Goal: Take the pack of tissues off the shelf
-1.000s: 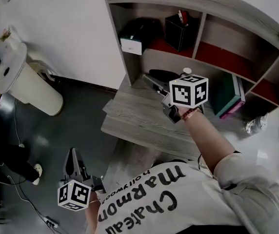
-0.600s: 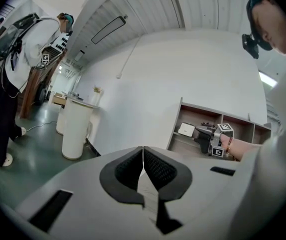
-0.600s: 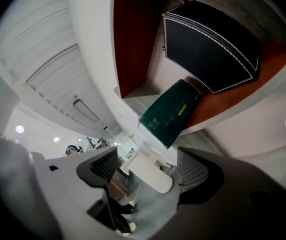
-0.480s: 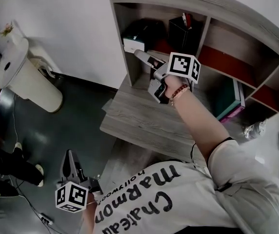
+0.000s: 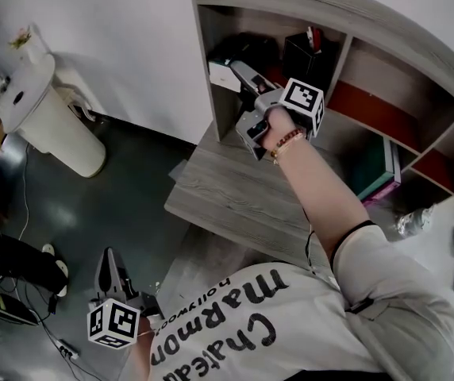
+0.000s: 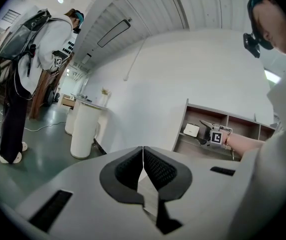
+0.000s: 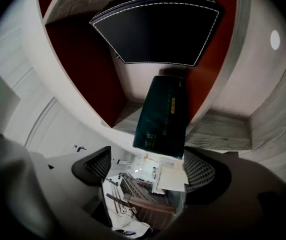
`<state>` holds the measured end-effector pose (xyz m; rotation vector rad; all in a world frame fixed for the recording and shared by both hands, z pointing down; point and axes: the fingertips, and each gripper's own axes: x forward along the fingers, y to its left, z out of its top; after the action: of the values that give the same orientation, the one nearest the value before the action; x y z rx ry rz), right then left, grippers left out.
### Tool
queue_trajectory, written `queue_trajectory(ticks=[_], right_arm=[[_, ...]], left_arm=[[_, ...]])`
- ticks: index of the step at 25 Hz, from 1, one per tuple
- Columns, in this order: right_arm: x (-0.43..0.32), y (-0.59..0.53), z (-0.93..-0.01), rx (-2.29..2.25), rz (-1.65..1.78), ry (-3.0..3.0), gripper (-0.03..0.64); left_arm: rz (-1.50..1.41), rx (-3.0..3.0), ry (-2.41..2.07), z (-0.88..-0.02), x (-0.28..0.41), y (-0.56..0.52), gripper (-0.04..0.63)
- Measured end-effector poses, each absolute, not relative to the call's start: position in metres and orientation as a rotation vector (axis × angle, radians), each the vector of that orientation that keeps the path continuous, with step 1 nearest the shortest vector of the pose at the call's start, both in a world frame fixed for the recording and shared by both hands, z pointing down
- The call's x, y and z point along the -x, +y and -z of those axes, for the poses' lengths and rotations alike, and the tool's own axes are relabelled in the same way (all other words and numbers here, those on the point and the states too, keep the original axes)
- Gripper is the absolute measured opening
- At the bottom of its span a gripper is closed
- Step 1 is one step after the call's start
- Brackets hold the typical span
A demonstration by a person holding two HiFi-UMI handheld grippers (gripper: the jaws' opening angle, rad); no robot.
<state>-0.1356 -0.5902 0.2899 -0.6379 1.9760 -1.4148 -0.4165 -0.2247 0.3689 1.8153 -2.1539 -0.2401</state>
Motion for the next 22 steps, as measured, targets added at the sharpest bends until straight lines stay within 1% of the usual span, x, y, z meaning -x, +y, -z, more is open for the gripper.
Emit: queue_trajectory(ticks=[17,22], right_arm=[[0.147,-0.598,-0.288,0.617,1.504,1.824,0.433],[0.148,-0.605,-0.295,0.606,1.531,1.785,0.371]], left_arm=[[0.247,-1.758,-2.193,-0.374,0.429,-0.205,0.018],[0.245,-1.744,-2.200,-0.377,0.430,-0.202,0.018]])
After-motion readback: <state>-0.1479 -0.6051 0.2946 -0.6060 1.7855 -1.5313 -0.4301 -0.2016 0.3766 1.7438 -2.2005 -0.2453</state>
